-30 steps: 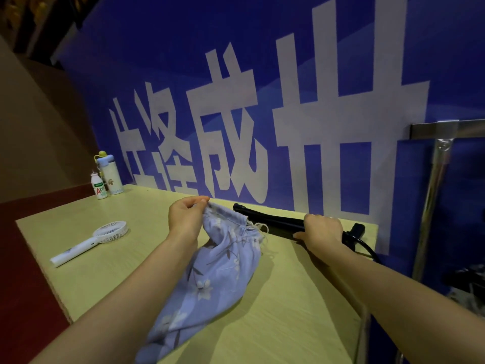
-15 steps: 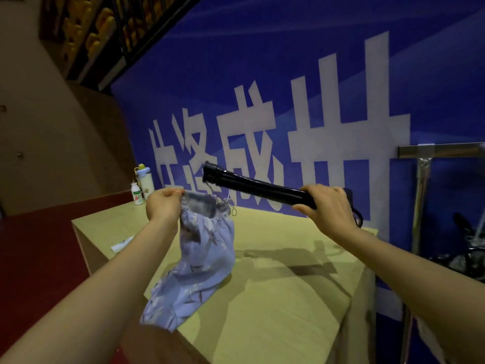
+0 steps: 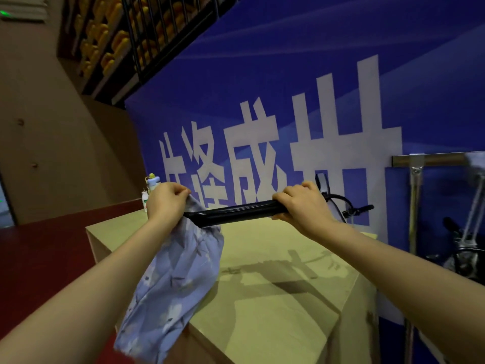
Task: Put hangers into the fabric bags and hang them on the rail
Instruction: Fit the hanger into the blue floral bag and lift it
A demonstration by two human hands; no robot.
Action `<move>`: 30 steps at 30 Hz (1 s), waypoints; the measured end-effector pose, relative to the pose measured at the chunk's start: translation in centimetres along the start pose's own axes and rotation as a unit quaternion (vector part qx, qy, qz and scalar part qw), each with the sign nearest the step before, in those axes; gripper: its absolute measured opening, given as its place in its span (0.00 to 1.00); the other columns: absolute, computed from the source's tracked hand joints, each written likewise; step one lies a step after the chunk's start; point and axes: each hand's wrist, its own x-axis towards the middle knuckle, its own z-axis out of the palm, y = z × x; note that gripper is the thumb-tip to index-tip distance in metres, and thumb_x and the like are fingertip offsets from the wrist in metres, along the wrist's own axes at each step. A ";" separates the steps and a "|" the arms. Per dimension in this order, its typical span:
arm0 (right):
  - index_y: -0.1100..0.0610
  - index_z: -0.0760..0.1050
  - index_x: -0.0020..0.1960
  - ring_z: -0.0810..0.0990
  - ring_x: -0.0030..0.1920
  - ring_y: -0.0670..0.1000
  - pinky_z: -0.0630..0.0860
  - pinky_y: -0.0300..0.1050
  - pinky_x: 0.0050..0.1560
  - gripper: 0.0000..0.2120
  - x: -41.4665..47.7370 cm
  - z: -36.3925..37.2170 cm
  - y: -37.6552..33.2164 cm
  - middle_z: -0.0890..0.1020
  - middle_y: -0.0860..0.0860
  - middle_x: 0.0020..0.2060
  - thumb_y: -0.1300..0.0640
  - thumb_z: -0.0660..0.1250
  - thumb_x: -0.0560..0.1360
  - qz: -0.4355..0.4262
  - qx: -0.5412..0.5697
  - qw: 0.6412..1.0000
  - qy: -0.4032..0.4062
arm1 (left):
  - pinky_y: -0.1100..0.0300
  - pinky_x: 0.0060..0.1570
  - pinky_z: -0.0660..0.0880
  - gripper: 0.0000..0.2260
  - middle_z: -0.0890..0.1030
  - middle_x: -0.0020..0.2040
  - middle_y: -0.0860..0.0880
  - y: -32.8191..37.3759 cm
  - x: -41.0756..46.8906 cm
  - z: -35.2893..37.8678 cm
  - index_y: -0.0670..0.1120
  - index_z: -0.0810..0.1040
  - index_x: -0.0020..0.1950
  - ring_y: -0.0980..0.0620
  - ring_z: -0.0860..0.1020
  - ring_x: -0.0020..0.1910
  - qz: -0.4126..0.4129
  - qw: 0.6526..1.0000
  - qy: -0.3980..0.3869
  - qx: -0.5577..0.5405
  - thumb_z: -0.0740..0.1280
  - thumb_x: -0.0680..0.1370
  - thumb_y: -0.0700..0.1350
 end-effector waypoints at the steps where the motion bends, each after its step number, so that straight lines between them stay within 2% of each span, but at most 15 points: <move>1: 0.53 0.78 0.56 0.81 0.46 0.55 0.69 0.51 0.58 0.17 0.2 0.0 -0.2 0.83 0.51 0.45 0.44 0.69 0.72 -0.005 -0.009 1.000 0.003 | 0.57 0.51 0.70 0.11 0.80 0.61 0.43 0.1 -0.2 0.0 0.39 0.83 0.52 0.43 0.76 0.60 0.006 1.000 0.001 0.007 0.62 0.79 0.41; 6: 0.54 0.79 0.52 0.82 0.43 0.55 0.71 0.52 0.58 0.16 1.3 -0.5 -1.6 0.83 0.51 0.41 0.46 0.73 0.69 -0.063 -0.035 0.997 0.017 | 0.56 0.50 0.73 0.10 0.83 0.53 0.44 1.2 -1.4 1.1 0.42 0.83 0.54 0.48 0.78 0.52 0.048 0.997 -0.049 -0.020 0.63 0.79 0.43; 9: 0.52 0.80 0.47 0.82 0.41 0.53 0.73 0.52 0.57 0.16 2.4 -1.0 -2.7 0.83 0.49 0.38 0.46 0.76 0.64 -0.121 -0.061 0.989 0.055 | 0.51 0.50 0.75 0.12 0.82 0.46 0.43 1.9 -2.4 2.2 0.42 0.83 0.48 0.50 0.77 0.46 0.080 0.990 -0.113 -0.028 0.63 0.79 0.48; 10: 0.52 0.80 0.46 0.82 0.42 0.53 0.72 0.52 0.59 0.16 2.8 -1.2 -3.1 0.84 0.49 0.38 0.45 0.76 0.64 -0.139 -0.069 0.985 0.077 | 0.49 0.49 0.75 0.15 0.81 0.45 0.40 2.2 -2.9 2.5 0.41 0.81 0.44 0.48 0.76 0.43 0.092 0.987 -0.126 -0.022 0.62 0.79 0.51; 12: 0.51 0.80 0.45 0.81 0.45 0.52 0.65 0.52 0.63 0.14 3.4 -1.4 -3.5 0.84 0.48 0.39 0.45 0.75 0.65 -0.166 -0.078 0.975 0.121 | 0.46 0.49 0.74 0.23 0.80 0.45 0.39 2.5 -3.8 2.8 0.37 0.79 0.42 0.44 0.77 0.42 0.103 0.982 -0.152 -0.036 0.59 0.79 0.57; 14: 0.51 0.80 0.45 0.80 0.49 0.52 0.59 0.51 0.66 0.11 3.9 -1.7 -3.7 0.84 0.46 0.41 0.45 0.71 0.69 -0.181 -0.076 0.968 0.153 | 0.46 0.49 0.74 0.23 0.79 0.44 0.41 2.5 -4.2 3.1 0.40 0.81 0.44 0.42 0.78 0.44 0.125 0.972 -0.191 -0.050 0.61 0.76 0.60; 16: 0.52 0.80 0.44 0.79 0.52 0.52 0.58 0.51 0.67 0.07 4.2 -2.0 -4.2 0.84 0.47 0.42 0.49 0.68 0.71 -0.206 -0.079 0.962 0.162 | 0.46 0.48 0.75 0.24 0.79 0.43 0.40 2.4 -4.5 3.2 0.40 0.80 0.46 0.42 0.78 0.43 0.161 0.960 -0.226 -0.032 0.66 0.70 0.62; 18: 0.52 0.79 0.47 0.79 0.56 0.53 0.58 0.52 0.68 0.06 4.4 -2.2 -4.8 0.83 0.48 0.45 0.53 0.69 0.71 -0.232 -0.082 0.955 0.163 | 0.46 0.48 0.77 0.26 0.79 0.46 0.43 2.1 -4.4 3.3 0.42 0.79 0.49 0.45 0.79 0.45 0.168 0.958 -0.226 -0.047 0.68 0.65 0.63; 20: 0.52 0.77 0.56 0.77 0.62 0.53 0.57 0.52 0.71 0.12 4.2 -2.2 -4.8 0.82 0.50 0.54 0.57 0.67 0.72 -0.229 -0.067 0.956 0.173 | 0.48 0.50 0.77 0.20 0.79 0.49 0.43 2.0 -4.2 3.4 0.43 0.78 0.52 0.46 0.79 0.47 0.155 0.964 -0.201 -0.075 0.70 0.70 0.56; 22: 0.54 0.73 0.64 0.74 0.66 0.53 0.57 0.51 0.72 0.18 3.7 -1.9 -4.5 0.79 0.51 0.62 0.60 0.64 0.74 -0.213 -0.035 0.956 0.198 | 0.53 0.46 0.76 0.14 0.77 0.48 0.44 1.8 -3.7 3.4 0.41 0.78 0.51 0.47 0.77 0.45 0.137 0.971 -0.178 -0.088 0.69 0.74 0.51; 24: 0.56 0.72 0.66 0.74 0.66 0.52 0.63 0.51 0.69 0.20 2.9 -1.6 -4.6 0.78 0.52 0.64 0.62 0.64 0.74 -0.174 0.030 0.958 0.224 | 0.60 0.40 0.72 0.11 0.76 0.44 0.46 1.7 -3.5 3.2 0.44 0.77 0.46 0.49 0.76 0.42 0.127 0.972 -0.167 -0.106 0.67 0.75 0.51; 26: 0.57 0.70 0.68 0.74 0.66 0.53 0.69 0.50 0.65 0.22 2.3 -1.4 -5.4 0.76 0.53 0.66 0.58 0.66 0.75 -0.066 0.164 0.970 0.170 | 0.63 0.37 0.69 0.07 0.75 0.41 0.49 1.7 -3.3 2.9 0.49 0.74 0.40 0.52 0.74 0.39 0.113 0.972 -0.152 -0.142 0.66 0.76 0.50; 27: 0.55 0.67 0.70 0.73 0.67 0.52 0.70 0.49 0.64 0.23 2.0 -1.4 -6.0 0.73 0.52 0.68 0.54 0.66 0.76 0.016 0.256 0.963 0.086 | 0.64 0.37 0.69 0.07 0.75 0.39 0.50 1.8 -3.3 2.8 0.50 0.73 0.39 0.53 0.74 0.39 0.101 0.970 -0.146 -0.164 0.66 0.77 0.49; 28: 0.54 0.64 0.71 0.71 0.69 0.52 0.70 0.47 0.63 0.25 1.8 -1.4 -6.5 0.71 0.51 0.70 0.50 0.64 0.77 0.102 0.356 0.929 -0.012 | 0.64 0.37 0.70 0.08 0.76 0.38 0.50 1.9 -3.3 2.7 0.50 0.74 0.38 0.53 0.75 0.38 0.089 0.968 -0.145 -0.187 0.66 0.77 0.49; 30: 0.53 0.58 0.74 0.67 0.71 0.54 0.67 0.46 0.63 0.31 2.1 0.3 -6.4 0.66 0.51 0.73 0.43 0.63 0.76 0.229 0.509 0.808 -0.189 | 0.63 0.37 0.72 0.09 0.78 0.36 0.48 2.2 -3.3 2.6 0.46 0.76 0.39 0.52 0.76 0.37 0.066 0.960 -0.153 -0.224 0.66 0.77 0.49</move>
